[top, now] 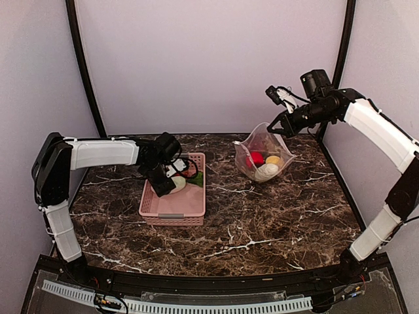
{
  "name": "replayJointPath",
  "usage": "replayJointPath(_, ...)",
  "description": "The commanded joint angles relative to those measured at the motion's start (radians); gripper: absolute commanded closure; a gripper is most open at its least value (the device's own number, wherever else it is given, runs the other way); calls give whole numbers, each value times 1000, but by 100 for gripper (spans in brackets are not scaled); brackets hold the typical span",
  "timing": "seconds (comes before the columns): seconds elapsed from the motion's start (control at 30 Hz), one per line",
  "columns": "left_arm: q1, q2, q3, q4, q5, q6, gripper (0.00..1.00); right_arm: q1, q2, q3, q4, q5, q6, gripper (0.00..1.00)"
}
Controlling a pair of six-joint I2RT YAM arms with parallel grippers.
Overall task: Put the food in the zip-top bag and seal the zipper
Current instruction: Pick up the fake vegetable from the bin.
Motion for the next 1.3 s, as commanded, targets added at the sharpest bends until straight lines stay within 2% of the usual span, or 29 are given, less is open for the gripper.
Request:
replayJointPath(0.0, 3, 39, 26, -38, -46, 16, 35, -1, -22, -7, 29, -1, -7, 100)
replayJointPath(0.37, 3, 71, 6, 2, 3, -38, 46, -1, 4, 3, 24, -12, -7, 100)
replayJointPath(0.5, 2, 71, 21, -21, 34, -52, 58, -2, 13, 8, 22, -13, -7, 100)
replayJointPath(0.6, -6, 65, 65, -113, 72, -69, 68, -1, 18, 13, 21, -7, -9, 100)
replayJointPath(0.67, -23, 48, 85, -163, 76, -76, 71, -1, 22, 15, 22, -7, -9, 100)
replayJointPath(0.87, -72, -43, 113, -269, 82, -111, 72, -1, 51, 43, 12, -1, -11, 100)
replayJointPath(1.07, -128, -125, 156, -306, 116, -173, 72, -2, 60, 77, -8, 13, -20, 100)
replayJointPath(1.27, -183, -212, 214, -201, 229, -287, 72, -1, 50, 82, 0, 56, -50, 100)
